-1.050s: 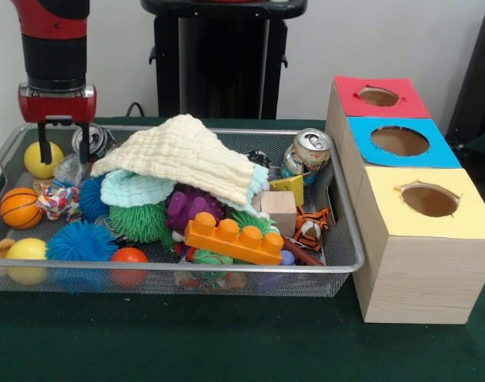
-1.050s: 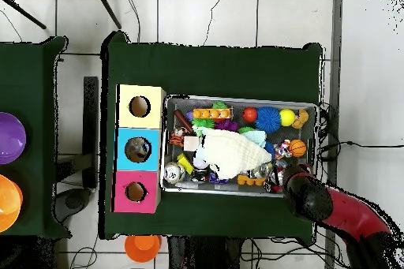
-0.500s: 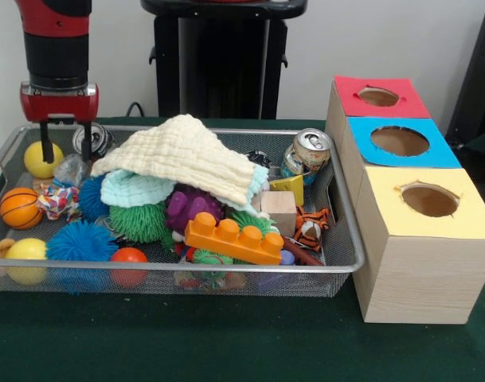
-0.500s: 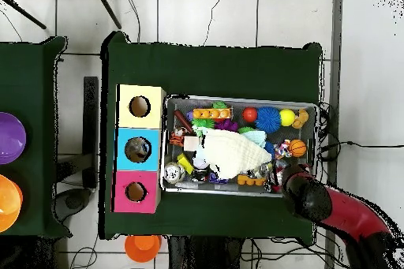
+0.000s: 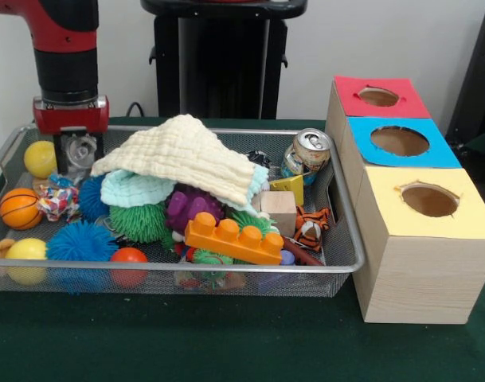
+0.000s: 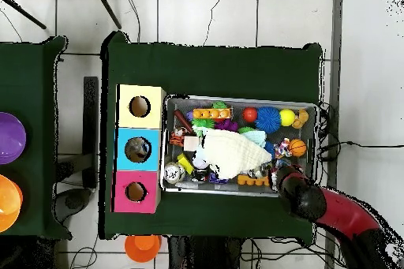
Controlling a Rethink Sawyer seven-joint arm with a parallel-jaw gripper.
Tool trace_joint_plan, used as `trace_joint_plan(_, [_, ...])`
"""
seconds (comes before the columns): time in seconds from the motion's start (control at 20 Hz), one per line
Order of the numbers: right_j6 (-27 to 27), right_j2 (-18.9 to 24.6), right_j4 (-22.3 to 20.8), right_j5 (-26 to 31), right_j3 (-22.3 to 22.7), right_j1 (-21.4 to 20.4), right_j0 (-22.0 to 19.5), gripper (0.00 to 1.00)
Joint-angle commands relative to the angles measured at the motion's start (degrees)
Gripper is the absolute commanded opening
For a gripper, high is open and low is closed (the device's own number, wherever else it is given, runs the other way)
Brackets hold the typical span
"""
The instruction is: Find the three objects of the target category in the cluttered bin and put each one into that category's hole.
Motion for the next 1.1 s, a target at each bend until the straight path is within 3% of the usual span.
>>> trace_joint_plan(0.05, [3.31, 4.96, -4.25, -1.59, -0.59, 5.01, -1.1, 1.0])
trace_joint_plan(0.55, [6.49, -7.18, -5.33, 0.4, -6.77, 7.1, 7.72, 1.0])
trace_joint_plan(0.9, [6.32, -8.35, -4.84, -0.44, -7.56, 8.71, 8.36, 1.0])
trace_joint_plan(0.95, [7.4, -11.03, -4.69, -0.04, -8.17, 8.65, 10.46, 1.0])
trace_joint_plan(1.1, [7.87, -12.75, -4.12, 0.9, -8.4, 8.12, 12.03, 1.0])
